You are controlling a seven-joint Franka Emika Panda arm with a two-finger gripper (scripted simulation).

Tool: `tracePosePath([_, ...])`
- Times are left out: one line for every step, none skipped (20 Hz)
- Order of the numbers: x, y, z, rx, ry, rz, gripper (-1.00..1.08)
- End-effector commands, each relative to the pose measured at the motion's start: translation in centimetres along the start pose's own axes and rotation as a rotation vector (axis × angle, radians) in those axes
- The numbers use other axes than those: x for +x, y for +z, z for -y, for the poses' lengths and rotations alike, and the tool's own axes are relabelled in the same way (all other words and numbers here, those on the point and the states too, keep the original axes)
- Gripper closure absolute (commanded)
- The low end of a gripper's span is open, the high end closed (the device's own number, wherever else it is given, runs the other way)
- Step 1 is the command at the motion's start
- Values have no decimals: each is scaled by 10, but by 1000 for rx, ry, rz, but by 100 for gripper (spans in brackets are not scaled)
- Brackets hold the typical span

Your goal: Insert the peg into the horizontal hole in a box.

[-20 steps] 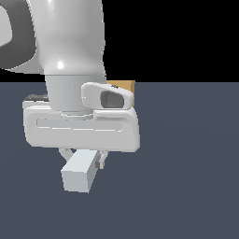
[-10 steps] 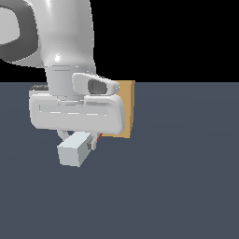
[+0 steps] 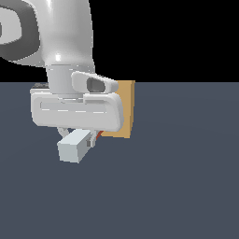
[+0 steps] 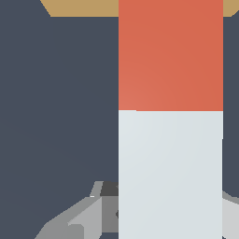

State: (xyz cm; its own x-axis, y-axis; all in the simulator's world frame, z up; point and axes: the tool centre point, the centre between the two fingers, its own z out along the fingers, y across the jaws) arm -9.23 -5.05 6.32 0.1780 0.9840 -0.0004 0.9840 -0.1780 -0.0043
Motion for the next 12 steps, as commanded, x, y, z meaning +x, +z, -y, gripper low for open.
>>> tracePosePath([1,-3,-3,-6,-1,-1,108])
tracePosePath([1,-3,-3,-6,-1,-1,108])
tracePosePath([1,-3,-3,-6,-1,-1,108])
tracePosePath([1,-3,-3,-6,-1,-1,108])
tracePosePath([0,-2,-2,-3,0,-1,108])
tracePosePath([1,-2,-2,-3,0,-1,108])
tracePosePath([2,-2,-2,-3,0,-1,108])
tracePosePath([4,-2,-2,-3,0,-1,108])
tracePosePath([6,-2,-2,-3,0,-1,108])
tracePosePath([9,-2,-1,-3,0,-1,108])
tracePosePath([13,-2,-1,-3,0,-1,108])
tracePosePath([17,-2,-1,-3,0,-1,108])
